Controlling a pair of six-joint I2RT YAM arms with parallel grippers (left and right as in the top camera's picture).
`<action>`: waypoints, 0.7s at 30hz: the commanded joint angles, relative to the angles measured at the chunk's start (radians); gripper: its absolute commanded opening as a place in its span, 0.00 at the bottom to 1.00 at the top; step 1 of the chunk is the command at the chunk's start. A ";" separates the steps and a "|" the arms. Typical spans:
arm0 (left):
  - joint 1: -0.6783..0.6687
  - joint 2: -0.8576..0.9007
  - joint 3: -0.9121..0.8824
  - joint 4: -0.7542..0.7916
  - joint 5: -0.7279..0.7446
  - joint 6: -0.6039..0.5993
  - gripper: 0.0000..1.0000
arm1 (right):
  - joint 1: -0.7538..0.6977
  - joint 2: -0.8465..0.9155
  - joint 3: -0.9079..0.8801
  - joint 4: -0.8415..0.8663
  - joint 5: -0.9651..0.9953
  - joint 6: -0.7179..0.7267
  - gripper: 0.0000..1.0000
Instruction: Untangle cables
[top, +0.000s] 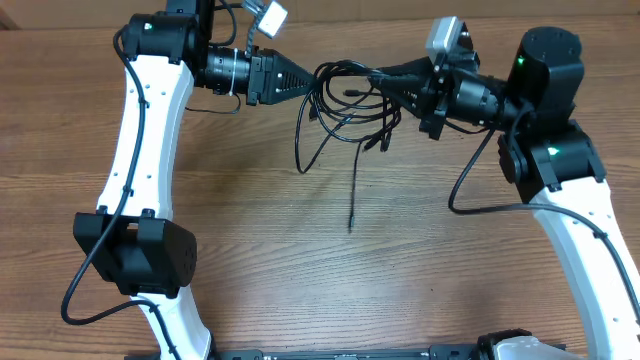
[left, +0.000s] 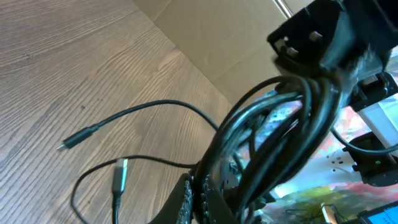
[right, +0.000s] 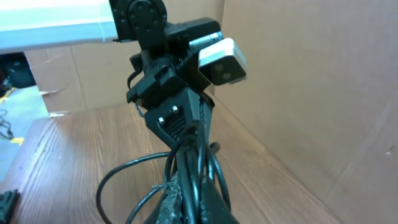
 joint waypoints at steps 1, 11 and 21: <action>0.010 -0.023 0.021 0.003 0.025 0.023 0.04 | 0.003 0.037 0.010 -0.012 0.003 0.010 0.32; 0.066 -0.023 0.021 -0.002 0.025 0.023 0.04 | 0.003 0.052 0.009 -0.147 0.157 0.010 0.52; 0.063 -0.023 0.021 -0.006 0.025 0.011 0.04 | 0.003 0.052 0.009 -0.152 0.160 -0.028 0.57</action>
